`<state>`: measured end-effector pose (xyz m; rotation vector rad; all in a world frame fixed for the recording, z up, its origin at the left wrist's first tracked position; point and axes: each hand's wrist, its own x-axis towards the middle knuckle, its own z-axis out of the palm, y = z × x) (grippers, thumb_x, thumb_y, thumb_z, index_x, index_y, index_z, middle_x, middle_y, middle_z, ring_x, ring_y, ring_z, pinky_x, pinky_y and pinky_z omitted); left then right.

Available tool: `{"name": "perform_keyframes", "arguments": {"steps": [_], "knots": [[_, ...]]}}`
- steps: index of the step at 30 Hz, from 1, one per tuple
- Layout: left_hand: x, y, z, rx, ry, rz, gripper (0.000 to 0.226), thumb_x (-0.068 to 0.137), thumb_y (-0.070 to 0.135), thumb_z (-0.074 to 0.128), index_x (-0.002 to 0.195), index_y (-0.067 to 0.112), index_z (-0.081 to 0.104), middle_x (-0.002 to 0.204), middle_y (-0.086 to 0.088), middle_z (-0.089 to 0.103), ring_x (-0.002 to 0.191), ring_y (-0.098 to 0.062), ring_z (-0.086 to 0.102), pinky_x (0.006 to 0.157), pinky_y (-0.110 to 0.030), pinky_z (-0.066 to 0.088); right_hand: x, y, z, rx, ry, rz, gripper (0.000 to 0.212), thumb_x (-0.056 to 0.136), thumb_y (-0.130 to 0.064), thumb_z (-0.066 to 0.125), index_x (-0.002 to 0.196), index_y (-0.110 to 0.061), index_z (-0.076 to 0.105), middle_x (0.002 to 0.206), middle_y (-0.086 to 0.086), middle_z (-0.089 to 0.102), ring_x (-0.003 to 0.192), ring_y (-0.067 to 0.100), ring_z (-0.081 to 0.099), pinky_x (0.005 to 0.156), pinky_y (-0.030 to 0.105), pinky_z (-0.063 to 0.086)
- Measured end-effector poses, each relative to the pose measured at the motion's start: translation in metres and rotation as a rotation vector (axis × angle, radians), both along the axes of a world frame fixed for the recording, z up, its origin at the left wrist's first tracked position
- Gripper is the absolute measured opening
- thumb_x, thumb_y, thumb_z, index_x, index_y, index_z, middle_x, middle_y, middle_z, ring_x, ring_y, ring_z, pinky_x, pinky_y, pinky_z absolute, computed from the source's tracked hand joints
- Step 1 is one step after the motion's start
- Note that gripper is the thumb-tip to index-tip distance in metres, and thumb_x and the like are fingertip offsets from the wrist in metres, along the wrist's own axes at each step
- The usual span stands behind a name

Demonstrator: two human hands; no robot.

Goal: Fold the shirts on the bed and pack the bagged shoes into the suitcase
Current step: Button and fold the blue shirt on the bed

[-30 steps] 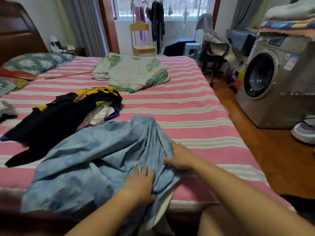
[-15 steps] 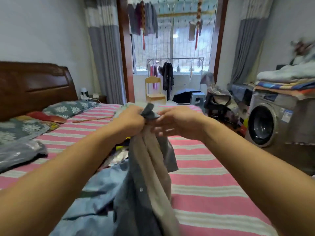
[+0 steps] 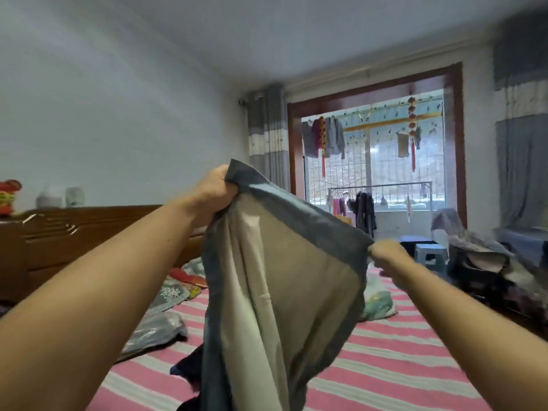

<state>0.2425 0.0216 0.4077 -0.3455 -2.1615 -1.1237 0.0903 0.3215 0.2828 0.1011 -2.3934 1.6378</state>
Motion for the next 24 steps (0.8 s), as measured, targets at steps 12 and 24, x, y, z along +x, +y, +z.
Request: {"name": "perform_keyframes", "arguments": {"steps": [12, 24], "knots": [[-0.030, -0.037, 0.007, 0.325, -0.515, -0.066, 0.047, 0.078, 0.012, 0.081, 0.122, 0.003, 0.067, 0.104, -0.017, 0.074, 0.104, -0.034, 0.066, 0.097, -0.045, 0.050, 0.082, 0.124, 0.139, -0.117, 0.002, 0.277, 0.021, 0.098, -0.022, 0.061, 0.109, -0.006, 0.067, 0.093, 0.009, 0.071, 0.079, 0.019, 0.070, 0.068, 0.031, 0.055], [-0.080, 0.019, -0.116, 0.664, -0.443, -0.447, 0.052, 0.106, 0.010, 0.047, 0.144, 0.045, 0.049, 0.147, -0.002, 0.054, 0.097, -0.022, 0.074, 0.068, -0.035, 0.064, 0.056, 0.172, 0.036, -0.041, -0.035, -0.107, 0.029, 0.094, 0.012, 0.049, 0.103, -0.016, 0.053, 0.092, 0.015, 0.054, 0.074, 0.024, 0.051, 0.058, 0.032, 0.043]]}}
